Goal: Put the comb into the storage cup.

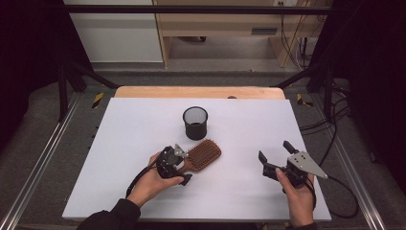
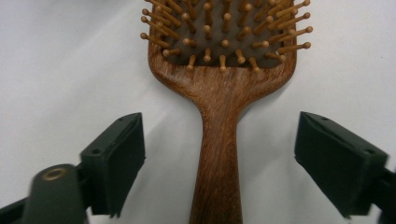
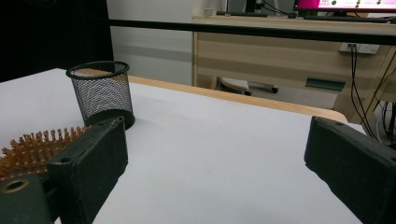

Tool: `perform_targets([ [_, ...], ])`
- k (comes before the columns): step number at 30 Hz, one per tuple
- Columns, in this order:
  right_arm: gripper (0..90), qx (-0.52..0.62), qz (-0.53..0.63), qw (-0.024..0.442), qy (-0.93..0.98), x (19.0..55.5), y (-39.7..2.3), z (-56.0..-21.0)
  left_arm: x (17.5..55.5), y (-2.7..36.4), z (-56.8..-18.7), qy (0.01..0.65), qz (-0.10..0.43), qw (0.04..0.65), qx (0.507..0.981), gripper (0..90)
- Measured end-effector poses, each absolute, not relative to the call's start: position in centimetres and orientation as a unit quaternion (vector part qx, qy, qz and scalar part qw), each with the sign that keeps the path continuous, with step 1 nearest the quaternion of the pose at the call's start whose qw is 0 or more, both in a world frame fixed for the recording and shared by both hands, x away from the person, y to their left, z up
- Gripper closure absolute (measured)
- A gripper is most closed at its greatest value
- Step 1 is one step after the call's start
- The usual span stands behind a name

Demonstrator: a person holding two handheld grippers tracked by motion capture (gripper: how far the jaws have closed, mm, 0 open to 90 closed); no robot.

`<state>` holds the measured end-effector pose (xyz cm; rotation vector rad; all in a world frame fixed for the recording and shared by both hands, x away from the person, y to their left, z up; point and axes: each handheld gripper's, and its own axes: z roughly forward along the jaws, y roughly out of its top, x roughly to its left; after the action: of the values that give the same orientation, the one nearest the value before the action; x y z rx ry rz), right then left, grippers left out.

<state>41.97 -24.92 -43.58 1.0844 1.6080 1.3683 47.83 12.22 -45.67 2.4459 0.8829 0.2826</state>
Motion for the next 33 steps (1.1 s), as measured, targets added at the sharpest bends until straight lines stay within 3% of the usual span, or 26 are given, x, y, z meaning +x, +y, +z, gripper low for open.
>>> perform_targets([
  [10,6.4,0.423,0.535,0.374,0.628,41.97,-24.92,-43.58,48.08,12.15,-45.5,0.32,0.09,0.248,0.91,42.5],
  [33,6.4,0.423,0.534,0.372,0.631,42.01,-24.88,-43.62,48.63,11.71,-45.41,0.311,0.08,0.22,0.921,65.6],
])
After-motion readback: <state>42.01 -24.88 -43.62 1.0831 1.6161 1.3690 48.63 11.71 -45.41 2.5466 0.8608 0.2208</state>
